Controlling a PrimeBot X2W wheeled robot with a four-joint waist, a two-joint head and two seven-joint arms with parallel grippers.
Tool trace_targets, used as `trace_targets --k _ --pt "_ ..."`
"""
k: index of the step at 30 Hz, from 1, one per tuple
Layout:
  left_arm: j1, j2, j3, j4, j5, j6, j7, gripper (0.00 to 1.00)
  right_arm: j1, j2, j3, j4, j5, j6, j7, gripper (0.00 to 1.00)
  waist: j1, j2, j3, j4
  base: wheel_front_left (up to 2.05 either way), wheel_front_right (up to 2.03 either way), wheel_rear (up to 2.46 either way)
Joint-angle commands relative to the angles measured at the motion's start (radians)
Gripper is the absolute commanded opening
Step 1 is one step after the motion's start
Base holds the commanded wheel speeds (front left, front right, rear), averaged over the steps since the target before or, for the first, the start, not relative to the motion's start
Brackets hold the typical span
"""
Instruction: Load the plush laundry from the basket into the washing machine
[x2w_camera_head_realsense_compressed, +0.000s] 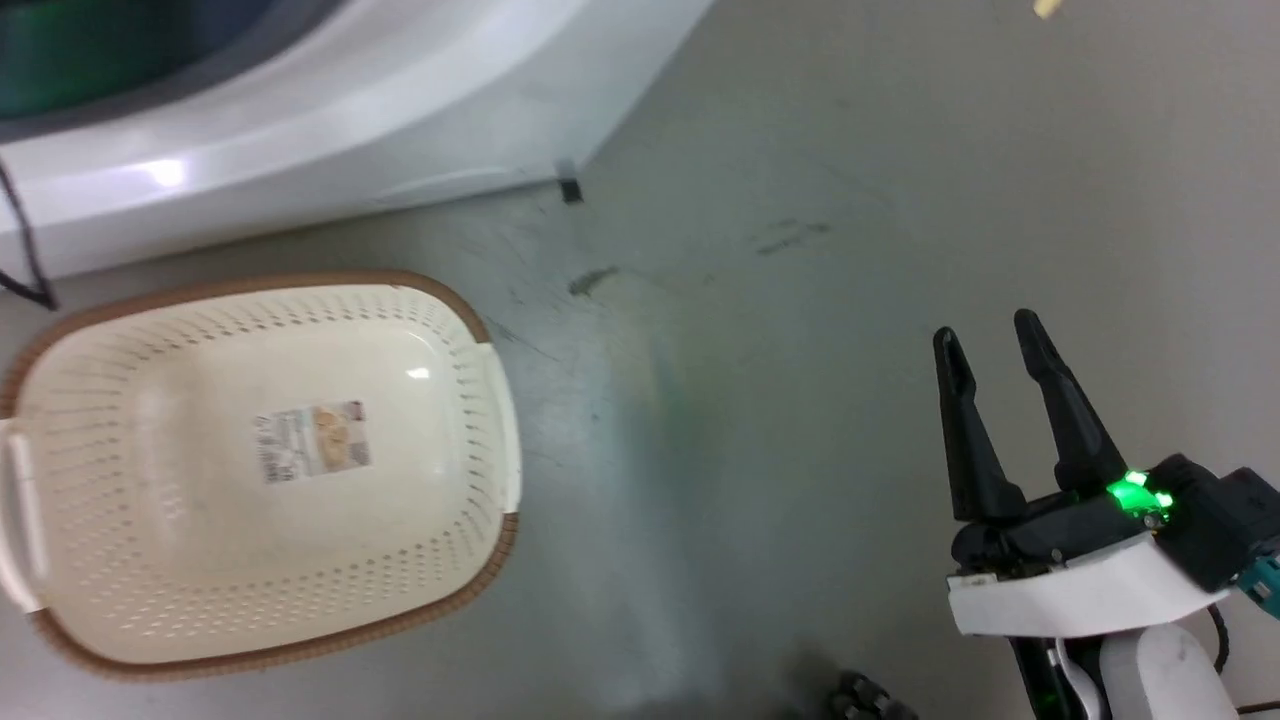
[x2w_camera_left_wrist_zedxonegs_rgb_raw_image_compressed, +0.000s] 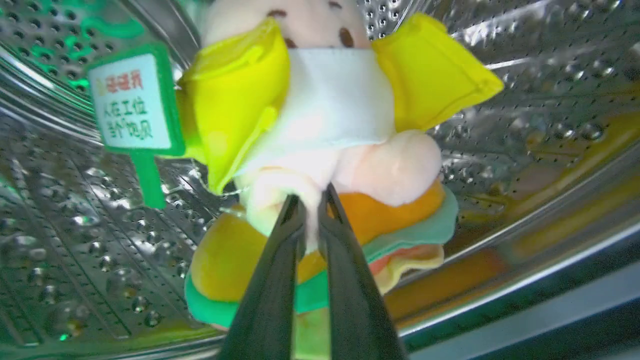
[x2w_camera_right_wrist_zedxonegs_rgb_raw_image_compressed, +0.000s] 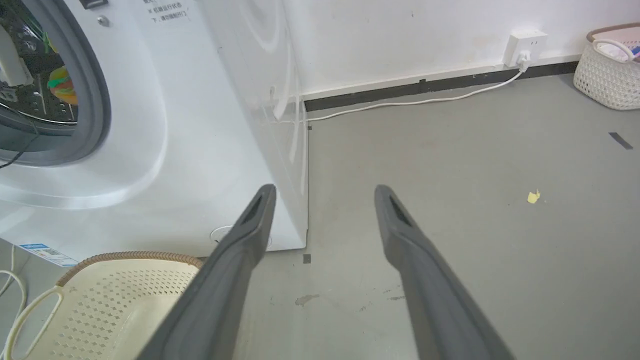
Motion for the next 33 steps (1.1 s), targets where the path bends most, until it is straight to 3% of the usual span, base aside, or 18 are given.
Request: trace_targets --k 1,7,14,15,16,22,32,33 --pt "-0.032 0.003 -0.012 0.03 0.007 -0.007 0.012 0.0 -0.016 -0.002 0.004 0.001 0.009 0.005 -0.005 1.0 -0.0003 -0.0001 0.031 -0.028 0.0 0.0 0.0" --pt "-0.11 -0.007 -0.034 0.177 0.0 -0.013 0.088 0.0 -0.022 -0.002 0.007 0.0 0.02 0.005 -0.005 1.0 -0.0003 -0.0001 0.049 -0.031 0.0 0.0 0.0" --pt "-0.129 -0.028 -0.054 0.277 -0.004 -0.015 0.056 0.0 -0.035 -0.002 0.005 0.003 0.014 0.005 -0.005 1.0 -0.0003 -0.0001 0.042 -0.015 0.0 0.0 0.0" --pt "-0.128 -0.032 -0.054 0.288 -0.007 -0.016 0.045 0.27 -0.035 -0.002 0.003 0.003 0.011 0.005 -0.005 1.0 -0.0003 -0.0001 0.037 -0.012 0.0 0.0 0.0" --pt "-0.125 -0.036 -0.055 0.297 -0.01 -0.015 0.028 1.0 -0.035 -0.002 0.0 0.004 0.008 0.005 -0.005 1.0 -0.0003 -0.0001 0.029 -0.007 0.0 0.0 0.0" --pt "-0.074 -0.082 -0.069 0.356 -0.03 -0.02 -0.076 1.0 -0.025 -0.002 -0.017 0.016 -0.029 0.005 -0.005 1.0 -0.0003 -0.0001 -0.057 0.036 0.0 0.0 0.0" --pt "0.103 -0.183 -0.09 0.41 -0.096 -0.033 -0.289 1.0 0.022 -0.002 -0.036 0.054 -0.117 0.005 -0.005 1.0 -0.0003 -0.0001 -0.292 0.129 0.0 0.0 0.0" --pt "0.155 -0.209 -0.093 0.402 -0.116 -0.034 -0.348 1.0 0.038 -0.002 -0.043 0.059 -0.135 0.005 -0.005 1.0 -0.0003 -0.0001 -0.35 0.151 0.0 0.0 0.0"
